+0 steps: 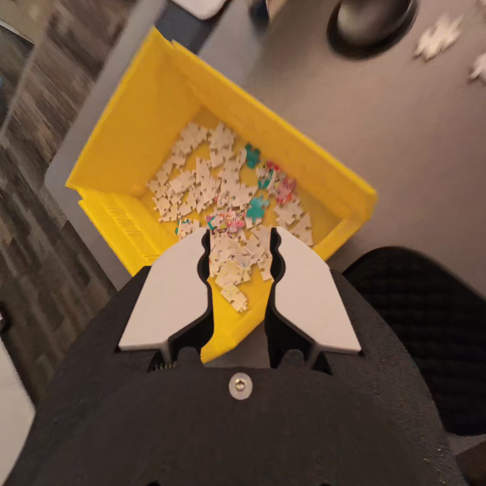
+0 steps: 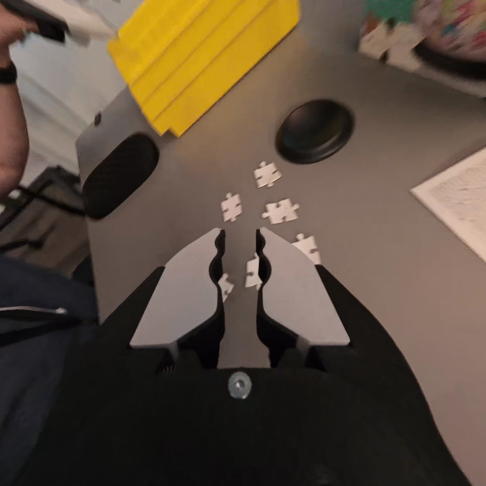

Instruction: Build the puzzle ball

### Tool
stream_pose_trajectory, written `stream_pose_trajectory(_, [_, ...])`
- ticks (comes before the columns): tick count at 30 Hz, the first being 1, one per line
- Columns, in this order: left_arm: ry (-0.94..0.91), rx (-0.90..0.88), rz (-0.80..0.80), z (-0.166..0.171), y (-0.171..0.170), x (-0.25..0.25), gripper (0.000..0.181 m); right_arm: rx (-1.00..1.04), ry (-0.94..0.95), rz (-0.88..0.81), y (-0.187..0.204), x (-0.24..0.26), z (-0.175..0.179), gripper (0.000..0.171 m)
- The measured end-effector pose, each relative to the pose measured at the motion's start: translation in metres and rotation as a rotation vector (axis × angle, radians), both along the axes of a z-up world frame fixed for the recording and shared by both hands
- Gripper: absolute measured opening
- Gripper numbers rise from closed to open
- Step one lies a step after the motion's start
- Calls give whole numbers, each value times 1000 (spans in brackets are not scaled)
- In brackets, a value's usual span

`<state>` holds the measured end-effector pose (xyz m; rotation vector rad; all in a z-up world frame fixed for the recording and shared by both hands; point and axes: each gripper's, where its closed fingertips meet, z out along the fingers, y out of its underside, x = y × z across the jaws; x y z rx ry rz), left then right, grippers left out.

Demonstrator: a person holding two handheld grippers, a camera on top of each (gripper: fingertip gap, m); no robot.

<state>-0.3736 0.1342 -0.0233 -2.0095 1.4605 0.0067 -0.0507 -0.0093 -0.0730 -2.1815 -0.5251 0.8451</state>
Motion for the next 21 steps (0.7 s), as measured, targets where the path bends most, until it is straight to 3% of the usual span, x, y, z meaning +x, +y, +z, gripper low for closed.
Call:
stream_pose_trajectory(4, [111, -145, -90, -45, 16, 10, 37, 135, 253, -135, 22, 25, 18, 23])
stream_pose_trajectory(11, [193, -259, -194, -103, 27, 19, 36, 255, 156, -194, 27, 55, 30, 26])
stream_pose_trajectory(15, [223, -283, -204, -119, 34, 17, 35, 273, 318, -199, 23, 62, 45, 26])
stream_pose_trajectory(21, [244, -281, -228, -126, 38, 15, 36, 300, 335, -246, 18, 82, 50, 26])
